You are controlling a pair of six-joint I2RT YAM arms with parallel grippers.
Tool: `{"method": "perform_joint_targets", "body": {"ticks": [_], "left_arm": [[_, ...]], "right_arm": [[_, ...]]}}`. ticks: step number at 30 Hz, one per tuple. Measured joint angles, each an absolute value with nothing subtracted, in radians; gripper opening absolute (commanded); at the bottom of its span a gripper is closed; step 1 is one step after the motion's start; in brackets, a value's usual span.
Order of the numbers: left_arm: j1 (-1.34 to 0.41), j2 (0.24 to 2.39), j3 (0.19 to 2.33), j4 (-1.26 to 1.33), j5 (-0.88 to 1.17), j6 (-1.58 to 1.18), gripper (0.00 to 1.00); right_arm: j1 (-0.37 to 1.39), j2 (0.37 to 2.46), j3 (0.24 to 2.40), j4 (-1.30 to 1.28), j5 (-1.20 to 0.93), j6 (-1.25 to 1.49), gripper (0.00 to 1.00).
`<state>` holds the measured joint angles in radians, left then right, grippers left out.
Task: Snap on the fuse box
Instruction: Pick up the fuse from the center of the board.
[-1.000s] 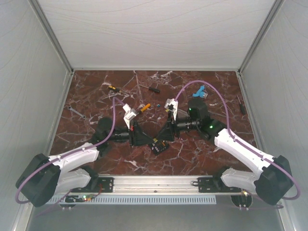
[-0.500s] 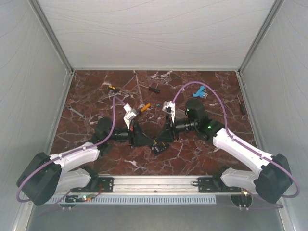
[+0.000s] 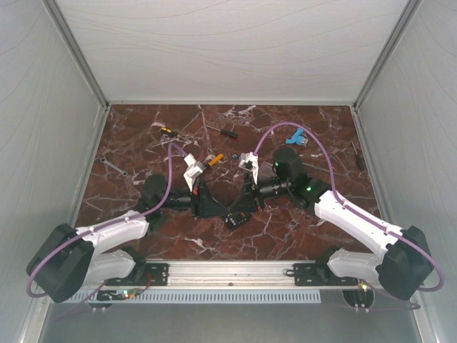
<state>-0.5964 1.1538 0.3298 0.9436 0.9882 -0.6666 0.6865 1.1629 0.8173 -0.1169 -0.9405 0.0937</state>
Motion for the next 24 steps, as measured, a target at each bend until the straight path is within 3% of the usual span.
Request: {"method": "perform_joint_targets", "body": {"ticks": [3, 8, 24], "left_arm": [[-0.596, 1.154, 0.330, 0.945, 0.987, -0.666, 0.03], [-0.596, 1.150, 0.330, 0.925, 0.969, -0.658, 0.27], [-0.533, 1.070, 0.329, 0.497, 0.551, -0.604, 0.46]], "right_arm": [[0.686, 1.162, 0.817, -0.117, -0.941, 0.094, 0.00], [0.688, 1.154, 0.817, -0.120, -0.908, 0.093, 0.00], [0.813, 1.193, 0.815, -0.205, -0.332, 0.100, 0.00]]}}
